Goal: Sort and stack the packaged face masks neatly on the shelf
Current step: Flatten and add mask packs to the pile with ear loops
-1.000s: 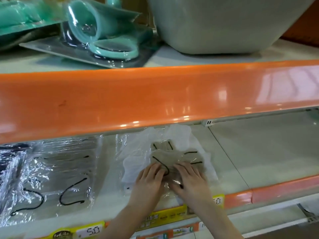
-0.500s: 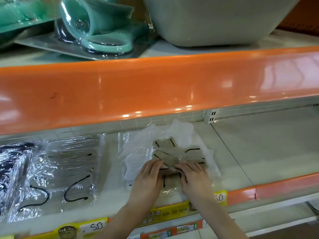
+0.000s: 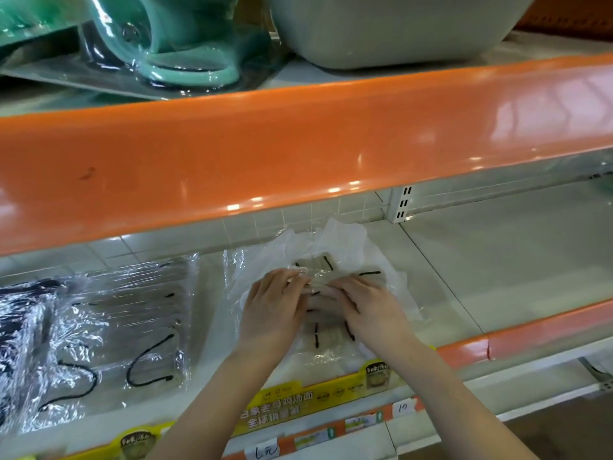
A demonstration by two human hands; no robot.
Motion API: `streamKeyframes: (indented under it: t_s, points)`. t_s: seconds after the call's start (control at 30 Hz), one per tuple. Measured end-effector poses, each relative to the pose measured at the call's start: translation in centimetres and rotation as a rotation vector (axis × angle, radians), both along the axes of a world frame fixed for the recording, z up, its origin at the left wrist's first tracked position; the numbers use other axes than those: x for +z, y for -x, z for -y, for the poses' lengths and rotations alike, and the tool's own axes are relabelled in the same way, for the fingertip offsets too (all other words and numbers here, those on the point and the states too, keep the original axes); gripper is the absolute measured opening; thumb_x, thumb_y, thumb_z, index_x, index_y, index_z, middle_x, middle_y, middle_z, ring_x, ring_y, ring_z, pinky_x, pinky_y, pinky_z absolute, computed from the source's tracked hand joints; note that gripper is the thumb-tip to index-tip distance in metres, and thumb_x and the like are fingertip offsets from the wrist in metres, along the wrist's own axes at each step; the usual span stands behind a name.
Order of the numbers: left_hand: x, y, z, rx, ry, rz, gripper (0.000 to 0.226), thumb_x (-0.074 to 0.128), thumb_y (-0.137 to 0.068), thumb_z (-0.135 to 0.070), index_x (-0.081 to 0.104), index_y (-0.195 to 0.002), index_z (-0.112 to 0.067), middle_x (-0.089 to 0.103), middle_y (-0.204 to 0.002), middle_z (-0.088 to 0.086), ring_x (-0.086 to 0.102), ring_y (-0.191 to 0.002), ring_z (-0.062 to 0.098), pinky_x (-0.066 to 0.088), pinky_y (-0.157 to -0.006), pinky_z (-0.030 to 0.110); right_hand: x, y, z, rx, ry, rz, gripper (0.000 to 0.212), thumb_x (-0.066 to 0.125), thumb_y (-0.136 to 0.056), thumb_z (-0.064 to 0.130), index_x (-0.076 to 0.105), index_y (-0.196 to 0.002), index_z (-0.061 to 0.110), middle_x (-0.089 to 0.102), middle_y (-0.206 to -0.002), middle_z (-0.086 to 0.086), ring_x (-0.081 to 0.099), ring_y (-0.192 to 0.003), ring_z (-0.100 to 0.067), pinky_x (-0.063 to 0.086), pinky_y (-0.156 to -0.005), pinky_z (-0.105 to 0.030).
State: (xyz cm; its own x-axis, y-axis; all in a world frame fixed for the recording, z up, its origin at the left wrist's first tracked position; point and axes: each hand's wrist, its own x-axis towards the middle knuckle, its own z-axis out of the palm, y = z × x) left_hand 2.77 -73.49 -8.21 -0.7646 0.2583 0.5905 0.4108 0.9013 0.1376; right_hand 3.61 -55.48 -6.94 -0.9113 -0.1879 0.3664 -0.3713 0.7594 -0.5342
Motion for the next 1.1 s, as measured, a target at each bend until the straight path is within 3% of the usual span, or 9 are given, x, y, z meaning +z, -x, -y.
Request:
streamKeyframes:
  t_s: [0.1,0.2,0.3,0.43,0.57,0.7,0.93,1.03,1.1]
  points:
    - [1.7,0.2,1.3,0.028,0.040,-0.010,0.031,0.041,-0.085,-0.033,0.070,-0.084,-0.022,0.069,-0.082,-0.009,0.065,-0.078,0.015,0.050,-0.063,0.028,0.6,0.1,1.1,0.023,0.029,0.009,0.018,0.053,-0.097,0.023,0.068,-0.106,0.021,0.067,-0.102,0.008,0.060,-0.096,-0.014,0.038,-0.067,-0.024]
    - [2.9,-0.1,2.8,0.065,0.053,-0.019,0.032,0.041,-0.086,-0.032,0.070,-0.078,-0.020,0.068,-0.075,-0.007,0.066,-0.069,0.017,0.050,-0.059,0.029,0.8,0.2,2.7,0.051,0.057,0.002,0.024,0.047,-0.095,0.024,0.068,-0.106,0.022,0.066,-0.101,0.006,0.055,-0.094,-0.011,0.039,-0.067,-0.027]
    - [3.5,-0.8,4.8,0.086,0.028,-0.096,0.028,0.046,-0.087,-0.027,0.070,-0.077,-0.016,0.069,-0.075,-0.004,0.066,-0.070,0.019,0.050,-0.061,0.029,0.9,0.2,4.4,0.047,0.038,-0.058,0.029,0.046,-0.086,0.019,0.069,-0.103,0.021,0.065,-0.097,0.006,0.052,-0.088,-0.010,0.039,-0.059,-0.027]
    - [3.4,-2.1,8.5,0.146,0.019,-0.242,0.024,0.052,-0.089,-0.022,0.071,-0.077,-0.013,0.069,-0.079,-0.002,0.062,-0.076,0.018,0.045,-0.066,0.028,0.7,0.0,6.9,0.075,-0.038,-0.150,0.027,0.045,-0.081,0.017,0.066,-0.097,0.023,0.064,-0.090,0.008,0.063,-0.078,-0.019,0.038,-0.052,-0.021]
    - [2.5,-3.6,12.7,0.170,0.008,-0.282,0.024,0.054,-0.090,-0.020,0.071,-0.078,-0.010,0.070,-0.081,0.000,0.055,-0.085,0.017,0.041,-0.071,0.029,0.2,-0.6,9.9,0.114,-0.065,-0.202,0.027,0.046,-0.079,0.015,0.068,-0.093,0.024,0.064,-0.088,0.010,0.062,-0.076,-0.016,0.038,-0.055,-0.017]
    - [1.6,-5.5,16.4,0.173,0.029,-0.259,0.023,0.054,-0.091,-0.021,0.072,-0.083,-0.009,0.070,-0.086,0.001,0.061,-0.082,0.023,0.046,-0.071,0.033,-0.7,-1.1,13.0,0.231,-0.034,-0.201,0.034,0.039,-0.079,0.016,0.069,-0.096,0.019,0.064,-0.090,0.005,0.062,-0.079,-0.022,0.054,-0.062,-0.034]
    - [1.3,-8.6,22.1,0.178,0.052,-0.268,0.021,0.056,-0.092,-0.017,0.073,-0.084,-0.007,0.069,-0.086,0.003,0.060,-0.085,0.021,0.049,-0.071,0.034,-1.2,-2.2,18.3,0.303,-0.038,-0.284,0.035,0.059,-0.072,0.002,0.070,-0.099,0.022,0.064,-0.094,0.009,0.059,-0.085,-0.016,0.051,-0.068,-0.032]
    - [1.2,-9.8,24.4,0.217,0.064,-0.256,0.022,0.055,-0.092,-0.017,0.073,-0.085,-0.007,0.069,-0.086,0.003,0.059,-0.085,0.020,0.047,-0.073,0.033,-1.3,-2.9,20.7,0.349,-0.043,-0.308,0.038,0.044,-0.076,0.009,0.070,-0.100,0.021,0.064,-0.093,0.007,0.060,-0.084,-0.020,0.051,-0.067,-0.033]
    - [0.8,-10.6,25.8,0.243,0.077,-0.250,0.023,0.054,-0.092,-0.018,0.073,-0.085,-0.007,0.070,-0.087,0.003,0.059,-0.086,0.021,0.045,-0.073,0.032,-1.5,-3.3,22.1,0.372,-0.074,-0.319,0.038,0.045,-0.075,0.009,0.070,-0.101,0.021,0.064,-0.093,0.007,0.059,-0.085,-0.019,0.049,-0.068,-0.032]
